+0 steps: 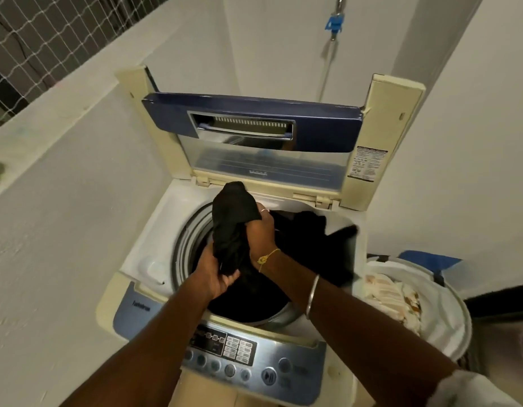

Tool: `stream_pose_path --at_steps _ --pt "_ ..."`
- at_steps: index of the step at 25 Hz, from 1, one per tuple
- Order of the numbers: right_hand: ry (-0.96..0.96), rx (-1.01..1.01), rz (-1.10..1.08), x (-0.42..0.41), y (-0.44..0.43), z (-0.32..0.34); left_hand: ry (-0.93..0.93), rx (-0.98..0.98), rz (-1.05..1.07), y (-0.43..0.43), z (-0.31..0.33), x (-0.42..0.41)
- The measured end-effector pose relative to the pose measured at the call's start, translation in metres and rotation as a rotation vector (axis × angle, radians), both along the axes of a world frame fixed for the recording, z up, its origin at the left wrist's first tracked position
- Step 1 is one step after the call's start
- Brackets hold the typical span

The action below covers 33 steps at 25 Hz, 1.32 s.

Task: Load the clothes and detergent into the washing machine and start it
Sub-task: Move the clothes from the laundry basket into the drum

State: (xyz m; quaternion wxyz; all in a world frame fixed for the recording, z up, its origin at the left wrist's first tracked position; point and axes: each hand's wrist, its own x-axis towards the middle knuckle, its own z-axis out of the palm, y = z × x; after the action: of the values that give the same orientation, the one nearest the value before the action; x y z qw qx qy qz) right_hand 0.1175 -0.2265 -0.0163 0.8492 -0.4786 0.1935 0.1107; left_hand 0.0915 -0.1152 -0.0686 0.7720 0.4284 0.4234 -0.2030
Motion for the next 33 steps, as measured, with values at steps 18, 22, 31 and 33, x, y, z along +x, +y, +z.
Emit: stream_pose_path --at_steps 18,22,31,33 --pt "-0.087 -0.601 -0.047 -0.029 -0.145 -0.053 -0.629 0.995 -0.064 -0.179 0.001 0.003" --pt "-0.214 -0.670 -0.292 -0.065 -0.230 -0.032 -0.945 0.992 -0.250 -0.270 0.016 -0.015" --pt "0.092 -0.864 -0.286 -0.094 -0.404 -0.180 -0.926 0.958 -0.745 -0.432 -0.092 -0.022" --pt "0.150 -0.926 -0.199 -0.100 -0.429 -0.227 -0.838 0.964 -0.837 -0.448 -0.151 -0.026"
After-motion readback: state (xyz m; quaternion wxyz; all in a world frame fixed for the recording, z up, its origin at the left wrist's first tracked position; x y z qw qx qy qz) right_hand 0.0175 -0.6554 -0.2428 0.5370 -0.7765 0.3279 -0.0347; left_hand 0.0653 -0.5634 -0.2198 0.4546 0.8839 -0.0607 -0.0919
